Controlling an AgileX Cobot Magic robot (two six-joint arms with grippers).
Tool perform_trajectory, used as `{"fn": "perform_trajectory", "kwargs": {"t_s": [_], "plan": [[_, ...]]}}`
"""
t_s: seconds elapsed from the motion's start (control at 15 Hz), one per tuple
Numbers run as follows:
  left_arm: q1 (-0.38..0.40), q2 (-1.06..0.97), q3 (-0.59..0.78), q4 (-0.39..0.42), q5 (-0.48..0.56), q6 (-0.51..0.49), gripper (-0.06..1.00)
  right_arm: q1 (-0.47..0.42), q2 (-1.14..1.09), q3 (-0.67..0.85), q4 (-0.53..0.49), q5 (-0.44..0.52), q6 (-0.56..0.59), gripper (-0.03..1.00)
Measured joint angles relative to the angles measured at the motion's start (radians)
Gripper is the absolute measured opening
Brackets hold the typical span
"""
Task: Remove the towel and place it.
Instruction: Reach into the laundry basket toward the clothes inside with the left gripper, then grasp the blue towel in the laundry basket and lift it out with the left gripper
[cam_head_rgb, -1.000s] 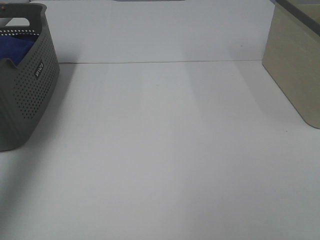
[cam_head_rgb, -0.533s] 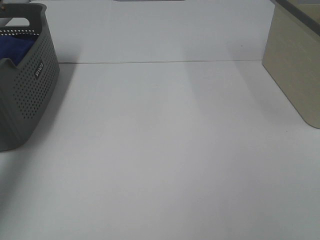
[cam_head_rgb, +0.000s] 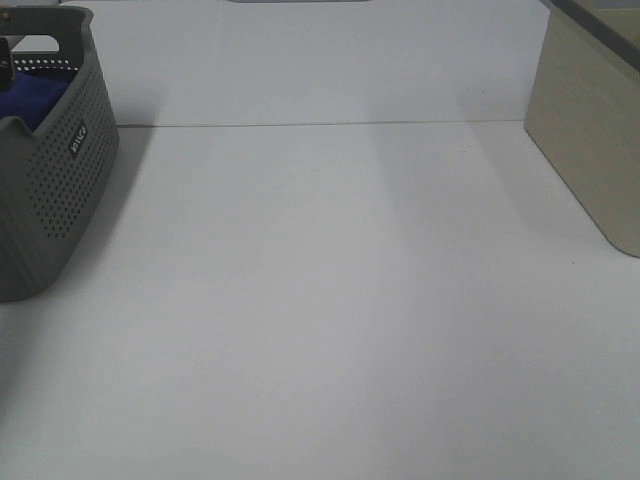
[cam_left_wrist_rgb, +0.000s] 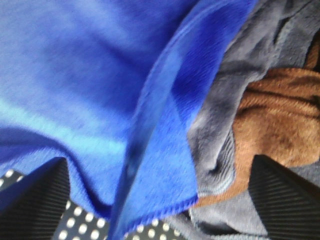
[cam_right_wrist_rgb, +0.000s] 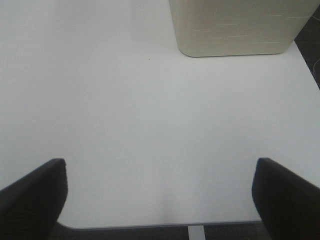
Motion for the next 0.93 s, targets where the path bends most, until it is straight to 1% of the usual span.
{"fn": "perform_trajectory", "kwargs": {"t_s": [0.13, 0.2, 0.33, 0.4, 0.47, 0.6, 0.73, 0.8, 0.87, 0.93], "plan": [[0.0, 0.008, 0.0, -0.005, -0.019, 0.006, 0.79, 0.0, 0.0, 0.0, 0.0, 0.0, 0.0, 0.97], [0.0, 0.009, 0.0, -0.008, -0.025, 0.006, 0.68, 0.0, 0.0, 0.0, 0.0, 0.0, 0.0, 0.97], [0.0, 0.01, 0.0, -0.025, -0.04, 0.003, 0.41, 0.0, 0.0, 0.0, 0.0, 0.0, 0.0, 0.97], [0.0, 0.01, 0.0, -0.028, -0.042, -0.009, 0.32, 0.0, 0.0, 0.0, 0.0, 0.0, 0.0, 0.97], [0.0, 0.01, 0.0, -0.032, -0.044, -0.021, 0.27, 0.0, 0.0, 0.0, 0.0, 0.0, 0.0, 0.97], [0.0, 0.01, 0.0, -0.034, -0.044, -0.05, 0.25, 0.0, 0.0, 0.0, 0.0, 0.0, 0.0, 0.97], [0.0, 0.01, 0.0, -0.032, -0.044, -0.057, 0.23, 0.0, 0.0, 0.0, 0.0, 0.0, 0.0, 0.97], [0.0, 0.01, 0.0, 0.008, -0.043, -0.06, 0.08, 0.0, 0.0, 0.0, 0.0, 0.0, 0.0, 0.97], [0.0, 0.01, 0.0, 0.038, -0.038, -0.06, 0.0, 0.0, 0.0, 0.0, 0.0, 0.0, 0.0, 0.97], [0.0, 0.01, 0.0, 0.053, -0.028, -0.06, 0.0, 0.0, 0.0, 0.0, 0.0, 0.0, 0.0, 0.97]]}}
